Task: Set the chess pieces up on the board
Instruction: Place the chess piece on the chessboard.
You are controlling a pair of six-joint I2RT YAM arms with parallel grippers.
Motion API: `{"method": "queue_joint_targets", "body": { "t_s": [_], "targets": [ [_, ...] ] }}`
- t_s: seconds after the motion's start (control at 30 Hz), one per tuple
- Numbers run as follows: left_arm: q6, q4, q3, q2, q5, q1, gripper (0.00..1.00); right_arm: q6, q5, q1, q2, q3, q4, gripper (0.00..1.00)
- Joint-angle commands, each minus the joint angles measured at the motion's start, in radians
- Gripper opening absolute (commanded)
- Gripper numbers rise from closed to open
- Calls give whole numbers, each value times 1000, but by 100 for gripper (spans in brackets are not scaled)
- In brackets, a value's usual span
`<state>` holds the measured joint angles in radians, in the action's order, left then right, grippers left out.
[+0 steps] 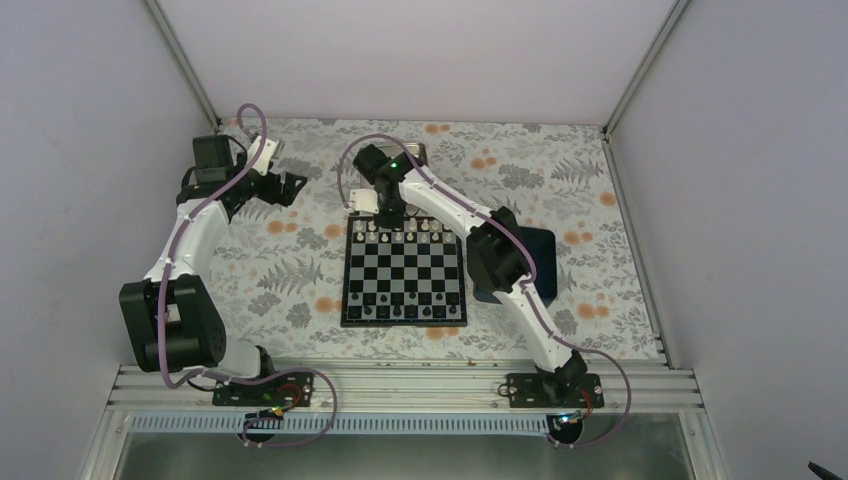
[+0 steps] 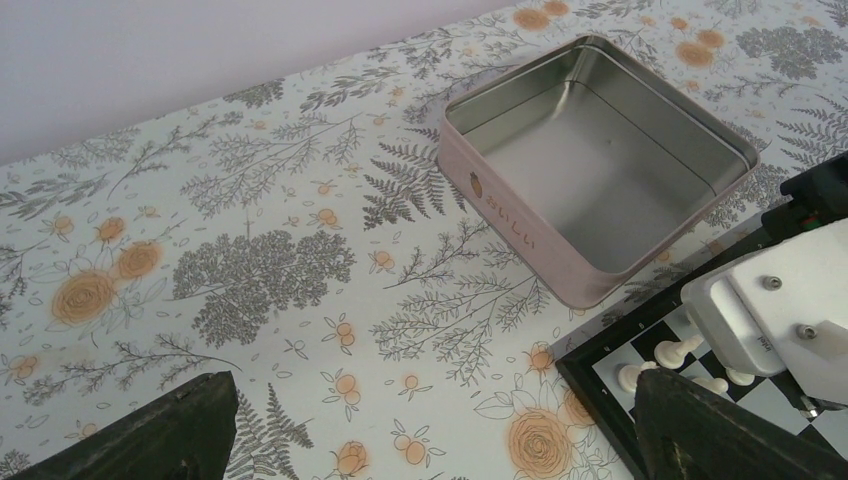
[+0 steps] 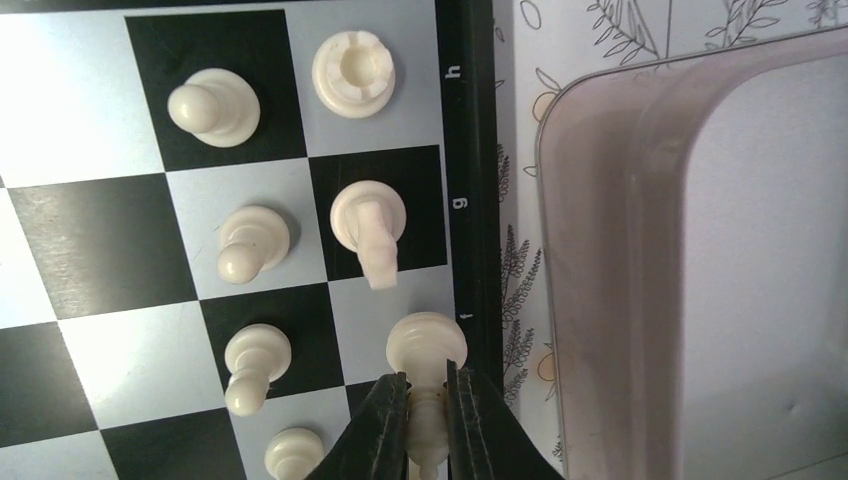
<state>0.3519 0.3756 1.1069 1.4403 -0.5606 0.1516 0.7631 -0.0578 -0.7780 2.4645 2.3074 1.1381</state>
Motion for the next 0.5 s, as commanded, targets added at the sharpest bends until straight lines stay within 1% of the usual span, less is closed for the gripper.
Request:
{"method": "queue_joint_targets", "body": {
  "t_s": [0.0,0.47],
  "targets": [
    [12,-21,-10,-18,-29,8,98,6,21,-5,14,-18,8,9],
    [13,-24,-11,-13,-28,7,98,10,41,-13,17,-25,2,12]
  ]
}}
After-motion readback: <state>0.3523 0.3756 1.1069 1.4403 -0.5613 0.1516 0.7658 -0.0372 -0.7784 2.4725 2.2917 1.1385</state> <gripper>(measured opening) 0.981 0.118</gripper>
